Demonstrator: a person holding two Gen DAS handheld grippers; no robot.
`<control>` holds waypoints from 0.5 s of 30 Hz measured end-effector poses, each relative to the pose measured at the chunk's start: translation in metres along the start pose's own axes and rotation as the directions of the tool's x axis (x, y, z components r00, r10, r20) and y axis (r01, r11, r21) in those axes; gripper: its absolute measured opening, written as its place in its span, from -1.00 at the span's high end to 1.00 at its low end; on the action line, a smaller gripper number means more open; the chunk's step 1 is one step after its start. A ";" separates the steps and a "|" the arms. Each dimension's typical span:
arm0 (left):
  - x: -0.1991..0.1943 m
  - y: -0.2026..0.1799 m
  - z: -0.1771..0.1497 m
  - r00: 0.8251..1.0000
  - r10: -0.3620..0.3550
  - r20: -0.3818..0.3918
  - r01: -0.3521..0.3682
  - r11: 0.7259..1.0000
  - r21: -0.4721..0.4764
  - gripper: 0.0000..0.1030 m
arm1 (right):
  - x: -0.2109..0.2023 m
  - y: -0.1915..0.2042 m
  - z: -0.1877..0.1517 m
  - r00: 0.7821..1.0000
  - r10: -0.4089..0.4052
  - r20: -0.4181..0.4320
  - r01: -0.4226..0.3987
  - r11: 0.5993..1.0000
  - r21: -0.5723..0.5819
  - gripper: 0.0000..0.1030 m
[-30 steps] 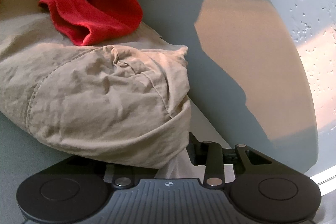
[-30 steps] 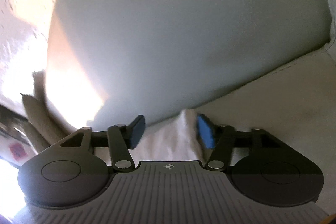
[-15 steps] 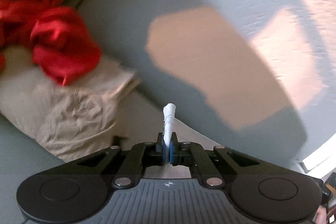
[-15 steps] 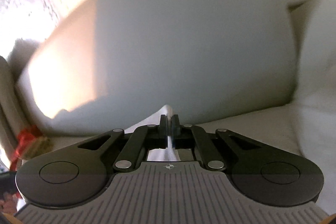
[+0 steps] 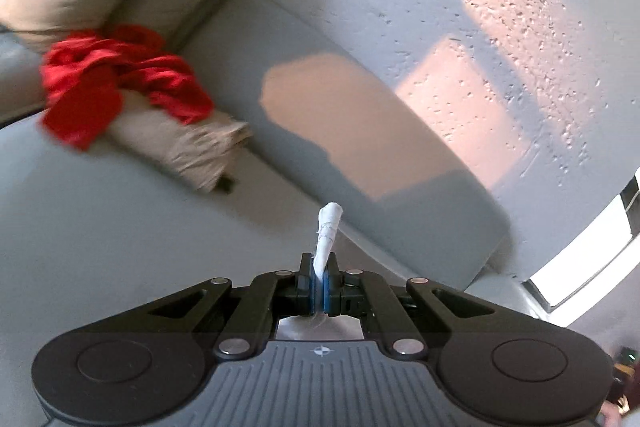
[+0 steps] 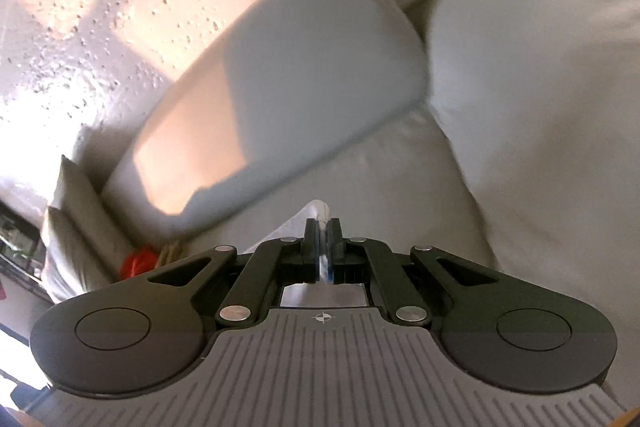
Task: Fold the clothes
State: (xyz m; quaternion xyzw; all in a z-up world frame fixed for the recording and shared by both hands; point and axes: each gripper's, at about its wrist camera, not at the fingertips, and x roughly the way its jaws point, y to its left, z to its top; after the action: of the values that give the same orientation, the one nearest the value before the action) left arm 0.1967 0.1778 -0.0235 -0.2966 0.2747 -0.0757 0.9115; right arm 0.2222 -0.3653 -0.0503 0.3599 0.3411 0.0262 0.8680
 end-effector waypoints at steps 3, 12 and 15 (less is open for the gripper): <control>-0.020 0.001 -0.035 0.994 0.109 -0.015 -0.109 0.994 -0.006 0.98 | -0.022 -0.021 -0.021 1.000 0.001 -0.015 -0.001 0.999 0.036 0.95; -0.033 0.006 -0.098 0.956 0.273 -0.106 -0.266 0.961 0.074 0.90 | -0.084 -0.075 -0.135 0.993 -0.040 -0.112 0.050 0.994 0.092 0.95; -0.041 0.007 -0.099 0.923 0.356 -0.144 -0.344 0.933 0.101 0.45 | -0.088 -0.078 -0.141 0.986 -0.056 -0.155 0.065 0.997 0.053 0.92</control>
State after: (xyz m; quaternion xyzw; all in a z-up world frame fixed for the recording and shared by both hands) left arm 0.1080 0.1460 -0.0755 -0.2017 0.3926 0.0546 0.8957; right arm 0.0530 -0.3637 -0.1215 0.3710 0.4184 0.0177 0.8288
